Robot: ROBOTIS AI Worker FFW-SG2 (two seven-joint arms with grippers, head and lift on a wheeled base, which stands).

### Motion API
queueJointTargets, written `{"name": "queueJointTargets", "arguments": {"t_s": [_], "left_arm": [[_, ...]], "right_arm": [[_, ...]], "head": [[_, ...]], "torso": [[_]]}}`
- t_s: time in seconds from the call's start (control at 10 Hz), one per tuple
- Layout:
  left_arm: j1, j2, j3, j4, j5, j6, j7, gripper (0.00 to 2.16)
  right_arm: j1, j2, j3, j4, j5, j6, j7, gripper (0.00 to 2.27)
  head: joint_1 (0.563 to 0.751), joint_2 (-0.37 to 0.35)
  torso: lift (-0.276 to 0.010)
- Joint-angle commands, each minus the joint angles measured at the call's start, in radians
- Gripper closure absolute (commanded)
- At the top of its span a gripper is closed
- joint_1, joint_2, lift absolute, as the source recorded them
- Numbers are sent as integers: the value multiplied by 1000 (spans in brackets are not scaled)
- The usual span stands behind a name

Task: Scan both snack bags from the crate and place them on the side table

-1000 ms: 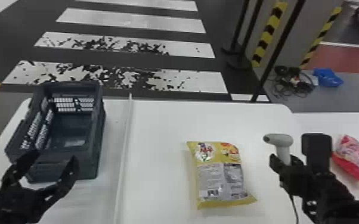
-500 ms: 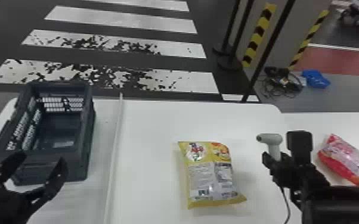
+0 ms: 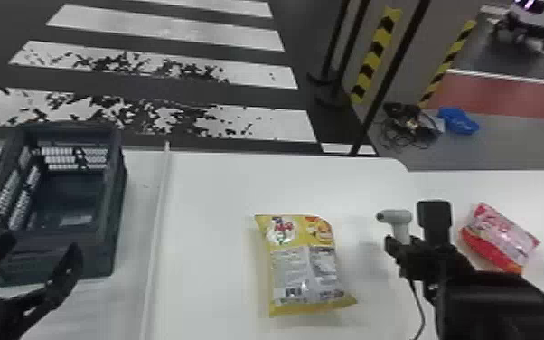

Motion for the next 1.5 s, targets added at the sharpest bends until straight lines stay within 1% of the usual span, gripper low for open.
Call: {"name": "queueJointTargets", "arguments": {"t_s": [0.0,0.2,0.5,0.6,0.7,0.8,0.9,1.0,1.1,1.3,1.4], "left_arm": [[-1,0,0,0,0,2,0,83],[-2,1,-2,0,0,5,0,83],[-7,6,-2,2,0,5,0,83],[-7,4,-2,0,1,5,0,83],[-7,6,-3,2,1,5,0,83],[-7,6,-3,2,1,5,0,83],[-7,6,-3,0,1,5,-2,83],[-7,6,-3,0,1,5,-2,83],[-5,6,-3,-1,1,5,-2,83],[-4,6,-3,-1,0,5,-2,83],[-2,4,-3,-3,0,5,-2,83]], "right_arm": [[-14,-2,-5,43,5,-25,0,2250],[-22,-10,-6,85,6,-35,0,2250],[-25,-12,-11,129,11,-50,0,2229],[-25,-12,-14,138,11,-59,0,2135],[-25,-12,-15,141,11,-62,0,1976],[-25,-10,-20,143,11,-65,-3,1700],[-25,-10,-23,143,11,-68,-3,1258],[-22,-8,-23,143,11,-72,-11,657],[-20,-8,-23,143,11,-72,-14,272],[-14,-7,-34,137,13,-75,-21,211],[0,-4,-46,105,13,-72,-27,161]], "head": [[695,-238],[695,-244],[695,-255],[695,-257],[695,-258],[695,-260],[695,-263],[695,-265],[695,-266],[695,-270],[695,-275]], "torso": [[-95],[-95],[-95],[-95],[-95],[-95],[-95],[-95],[-95],[-95],[-95]]}}
